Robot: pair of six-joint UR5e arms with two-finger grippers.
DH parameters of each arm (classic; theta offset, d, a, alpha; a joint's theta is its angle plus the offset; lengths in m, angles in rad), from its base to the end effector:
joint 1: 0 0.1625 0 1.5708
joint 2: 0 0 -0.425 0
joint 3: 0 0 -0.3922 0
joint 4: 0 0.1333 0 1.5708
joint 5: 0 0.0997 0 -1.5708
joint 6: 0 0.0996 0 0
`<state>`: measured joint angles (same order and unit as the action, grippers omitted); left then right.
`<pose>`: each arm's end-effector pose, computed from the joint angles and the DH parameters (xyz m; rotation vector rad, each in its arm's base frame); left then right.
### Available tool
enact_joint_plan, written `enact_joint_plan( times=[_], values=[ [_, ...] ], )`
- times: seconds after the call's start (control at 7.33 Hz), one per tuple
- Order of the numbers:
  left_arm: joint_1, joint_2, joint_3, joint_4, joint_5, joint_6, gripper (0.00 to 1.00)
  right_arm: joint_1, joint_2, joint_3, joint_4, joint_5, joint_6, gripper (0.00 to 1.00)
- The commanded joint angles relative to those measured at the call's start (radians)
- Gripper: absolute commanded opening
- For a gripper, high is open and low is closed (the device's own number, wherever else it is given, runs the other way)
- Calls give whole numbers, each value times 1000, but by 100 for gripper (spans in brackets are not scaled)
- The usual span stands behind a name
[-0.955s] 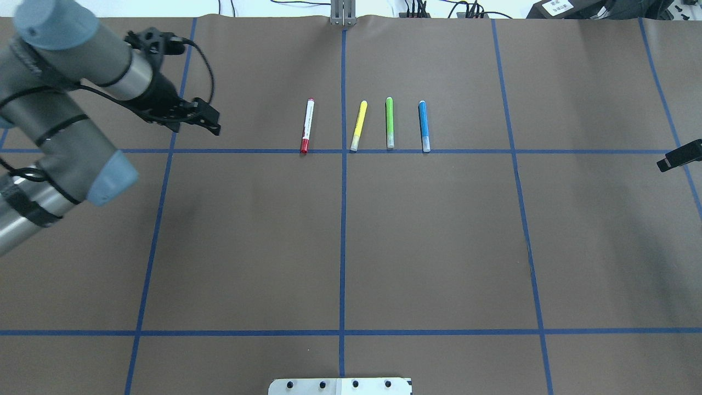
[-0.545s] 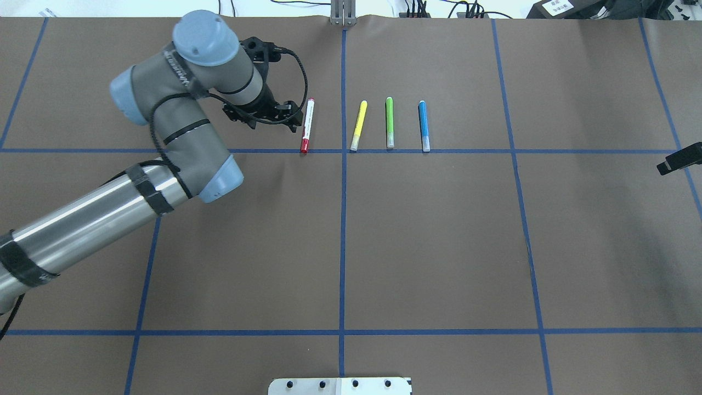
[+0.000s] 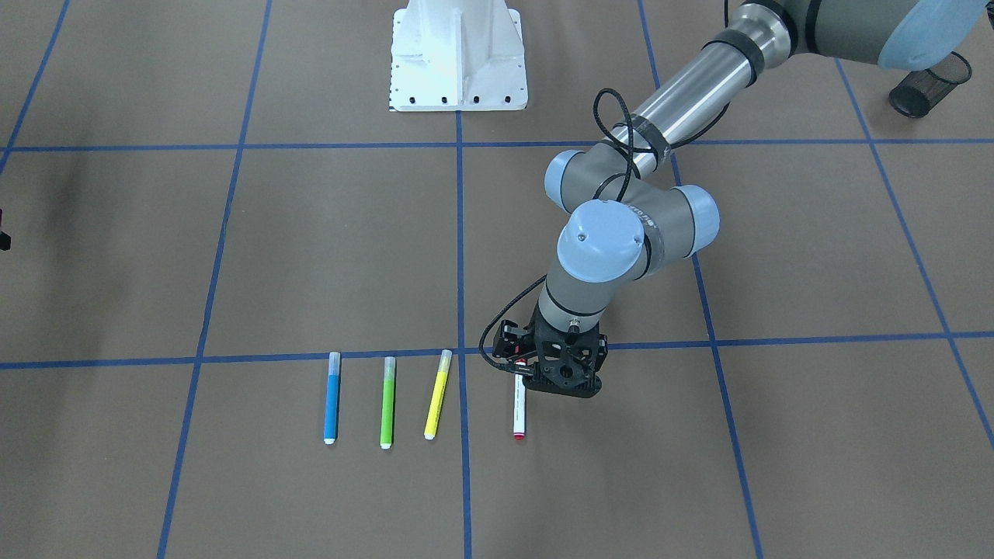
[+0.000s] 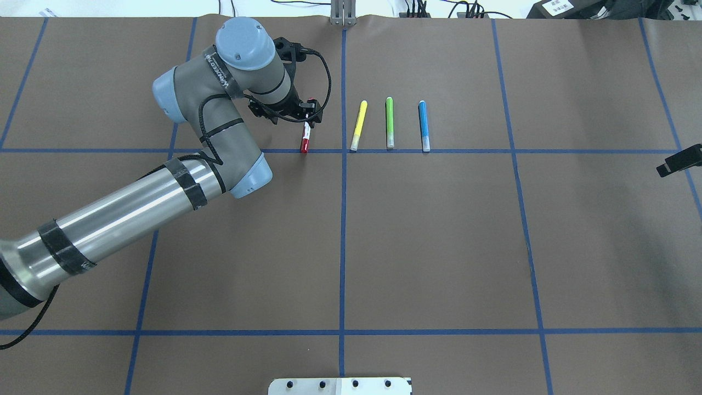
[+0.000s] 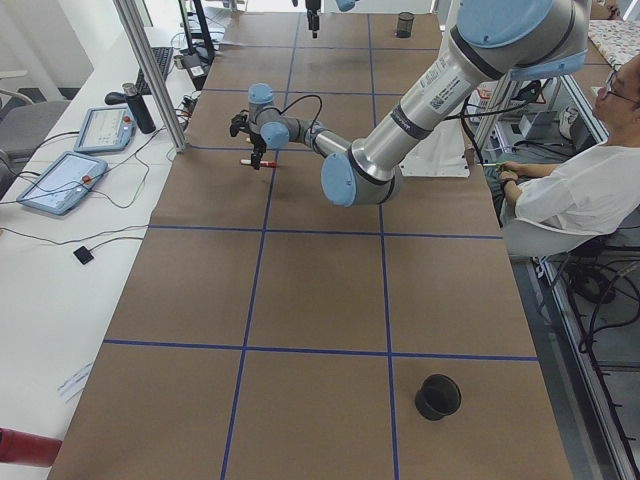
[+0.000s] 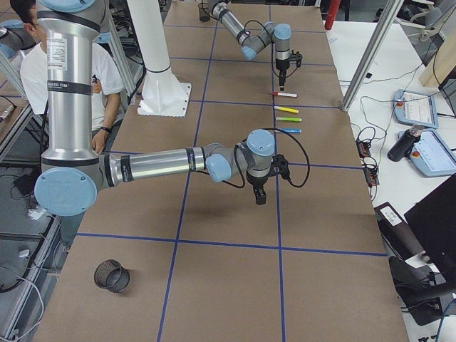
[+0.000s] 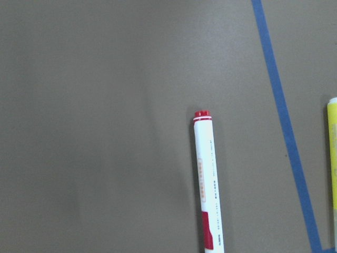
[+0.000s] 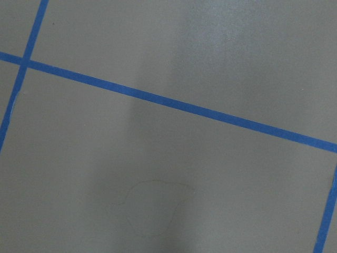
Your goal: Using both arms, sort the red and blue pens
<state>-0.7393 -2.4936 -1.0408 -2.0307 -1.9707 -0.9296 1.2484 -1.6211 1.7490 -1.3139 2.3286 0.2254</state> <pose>0.5540 -0.6330 0.2542 0.2459 0.8865 0.0794 -0.0929 -0.4826 0.5666 0.1503 -0.8207 -0.2371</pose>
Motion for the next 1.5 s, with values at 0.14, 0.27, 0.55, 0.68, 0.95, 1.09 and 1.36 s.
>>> enact_joint_plan(
  times=[0.14, 0.27, 0.55, 0.68, 0.95, 1.09, 1.36],
  values=[
    [24, -4, 18, -2, 1, 0, 78, -10, 0, -2, -1, 0, 0, 100],
    [34, -4, 18, 0, 1, 0, 76, -12, 0, 0, -1, 0, 0, 100],
    [38, -4, 16, 3, 1, -2, 68, -13, 0, 0, -1, 0, 0, 100],
    [41, -4, 15, 3, 1, -2, 63, -15, 0, 0, -1, 0, 2, 100],
    [43, -4, 15, 3, 1, -2, 41, -18, 0, -2, -1, 0, 2, 100],
    [43, -4, 13, 4, 1, -2, 25, -21, 0, -2, -1, 0, 9, 100],
    [43, -2, 9, 6, 1, -9, 0, -26, 0, -2, -1, -2, 11, 100]
  ],
)
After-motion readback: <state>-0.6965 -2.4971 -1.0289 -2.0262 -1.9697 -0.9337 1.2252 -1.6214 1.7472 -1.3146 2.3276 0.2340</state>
